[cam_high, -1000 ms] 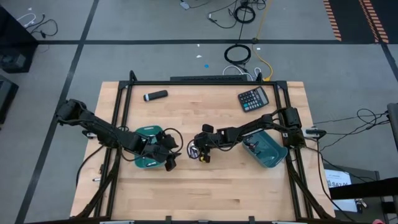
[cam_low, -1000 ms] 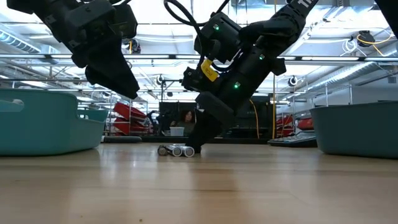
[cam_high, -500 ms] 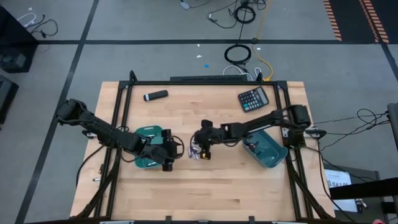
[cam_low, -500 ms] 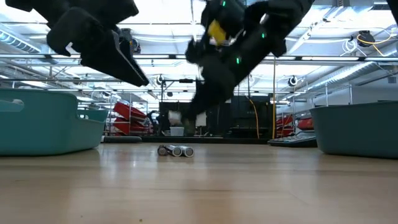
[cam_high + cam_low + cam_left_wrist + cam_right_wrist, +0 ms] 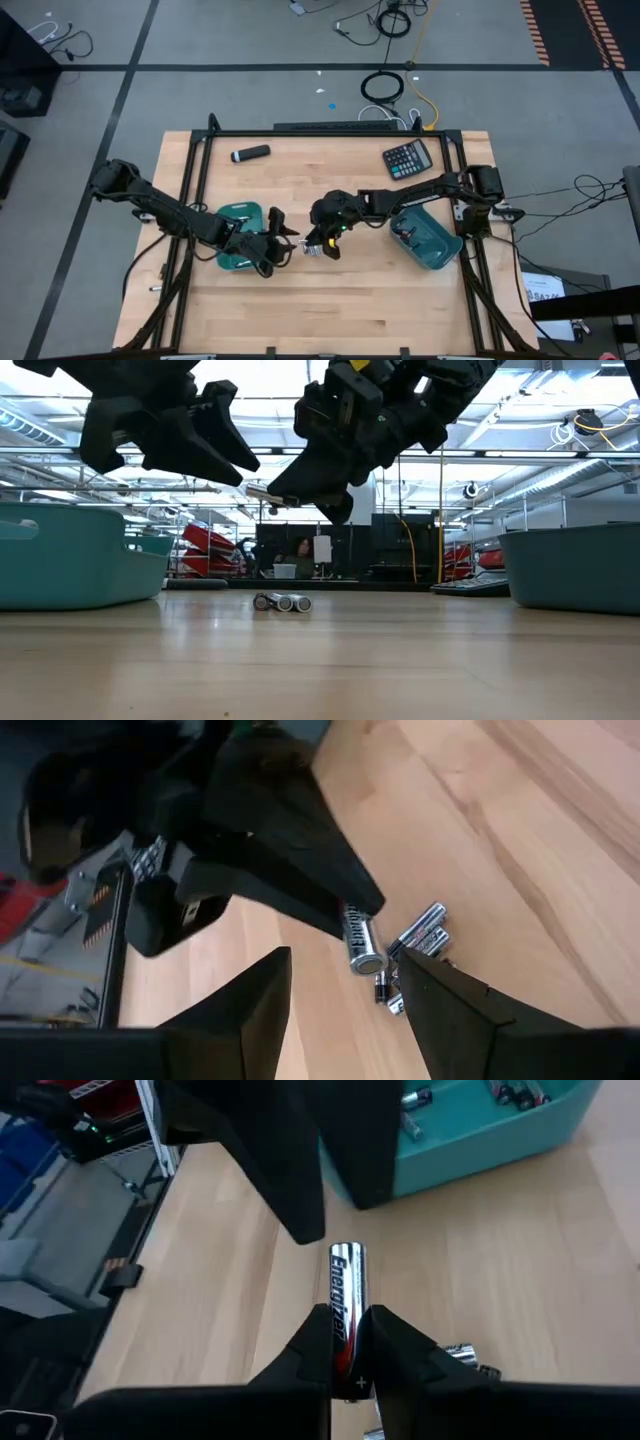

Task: Sort batteries
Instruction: Put the silver battery into the light blue bin

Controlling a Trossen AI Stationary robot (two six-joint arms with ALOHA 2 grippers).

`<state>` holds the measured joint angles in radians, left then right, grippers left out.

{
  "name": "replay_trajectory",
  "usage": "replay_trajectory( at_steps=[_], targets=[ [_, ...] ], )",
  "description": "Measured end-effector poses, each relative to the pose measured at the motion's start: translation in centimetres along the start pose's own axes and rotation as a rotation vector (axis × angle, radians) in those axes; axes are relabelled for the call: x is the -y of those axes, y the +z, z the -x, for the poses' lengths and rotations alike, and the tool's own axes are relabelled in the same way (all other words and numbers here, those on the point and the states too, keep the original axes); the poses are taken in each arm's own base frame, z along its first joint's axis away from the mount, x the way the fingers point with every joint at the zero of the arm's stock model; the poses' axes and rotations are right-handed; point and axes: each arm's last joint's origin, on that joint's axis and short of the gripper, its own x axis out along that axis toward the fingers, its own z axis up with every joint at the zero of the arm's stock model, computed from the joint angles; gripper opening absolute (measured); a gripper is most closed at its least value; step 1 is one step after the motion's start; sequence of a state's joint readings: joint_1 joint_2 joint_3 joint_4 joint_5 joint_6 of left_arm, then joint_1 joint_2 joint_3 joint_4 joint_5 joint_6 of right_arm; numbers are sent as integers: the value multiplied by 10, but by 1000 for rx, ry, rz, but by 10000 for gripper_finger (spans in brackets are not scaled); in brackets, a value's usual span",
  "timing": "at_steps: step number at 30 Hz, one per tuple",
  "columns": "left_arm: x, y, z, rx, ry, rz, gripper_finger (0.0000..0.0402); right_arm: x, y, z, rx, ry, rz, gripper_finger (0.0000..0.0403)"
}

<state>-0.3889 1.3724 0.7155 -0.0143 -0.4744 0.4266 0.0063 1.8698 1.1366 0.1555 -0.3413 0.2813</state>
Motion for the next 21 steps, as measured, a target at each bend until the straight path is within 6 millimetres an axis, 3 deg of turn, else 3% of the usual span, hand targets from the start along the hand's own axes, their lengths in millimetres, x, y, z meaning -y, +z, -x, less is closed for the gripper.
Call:
replay_trajectory(
  at_steps=[6, 11, 21],
  targets=[
    [5, 3, 3, 16, -12, -158, 196, -1, 8, 2, 50, 103, -34, 25],
    [6, 6, 4, 44, 2, -162, 193, 0, 14, 3, 93, 135, -53, 25],
    [6, 11, 6, 80, 32, -203, 100, 0, 14, 4, 86, 157, -71, 25]
  ],
)
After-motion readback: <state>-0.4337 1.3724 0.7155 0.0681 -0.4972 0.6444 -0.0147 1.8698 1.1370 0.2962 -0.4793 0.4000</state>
